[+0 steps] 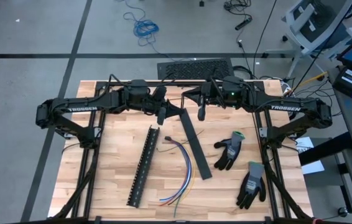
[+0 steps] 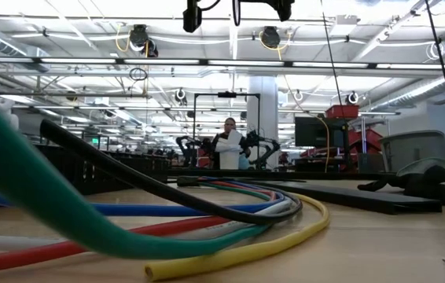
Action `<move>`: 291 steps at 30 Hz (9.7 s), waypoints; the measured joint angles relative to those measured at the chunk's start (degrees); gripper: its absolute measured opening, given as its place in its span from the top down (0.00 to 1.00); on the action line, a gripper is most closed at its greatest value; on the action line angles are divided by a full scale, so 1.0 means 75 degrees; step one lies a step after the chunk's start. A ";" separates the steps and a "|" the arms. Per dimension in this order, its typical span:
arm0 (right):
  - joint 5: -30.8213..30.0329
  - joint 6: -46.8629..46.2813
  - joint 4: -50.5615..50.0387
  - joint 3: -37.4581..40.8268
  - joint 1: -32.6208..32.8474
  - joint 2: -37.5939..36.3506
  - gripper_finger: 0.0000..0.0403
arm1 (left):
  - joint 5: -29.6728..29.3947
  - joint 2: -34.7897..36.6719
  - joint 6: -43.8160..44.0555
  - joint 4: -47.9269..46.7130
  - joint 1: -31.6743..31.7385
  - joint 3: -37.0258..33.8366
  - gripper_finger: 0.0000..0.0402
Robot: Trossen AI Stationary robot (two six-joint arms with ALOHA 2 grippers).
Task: Ziptie cables
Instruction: Wrap the black zip tie on the cables
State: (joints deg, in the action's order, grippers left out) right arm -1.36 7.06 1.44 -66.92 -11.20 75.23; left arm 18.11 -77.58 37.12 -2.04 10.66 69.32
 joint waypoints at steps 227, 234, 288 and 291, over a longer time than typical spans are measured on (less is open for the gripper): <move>-0.1059 0.1357 -0.0753 -0.0003 0.1118 -0.0302 1.00 | 0.0206 0.0017 -0.1267 0.0752 0.0194 0.0009 0.55; -0.1032 0.1356 -0.0845 -0.0003 0.0978 -0.0540 1.00 | 0.0161 0.0055 -0.1272 0.0717 0.0403 0.0009 0.55; -0.1006 0.0975 -0.0787 -0.0009 0.0749 -0.0409 1.00 | 0.0927 0.0044 -0.0293 0.2081 0.0356 0.0003 0.55; -0.1006 0.0968 -0.0787 -0.0009 0.0738 -0.0409 1.00 | 0.0889 0.0044 -0.0395 0.2090 0.0321 0.0003 0.55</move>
State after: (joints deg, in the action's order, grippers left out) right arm -8.91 14.32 -4.47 -66.98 -5.66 72.16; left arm 24.77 -77.25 34.15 13.63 13.06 69.34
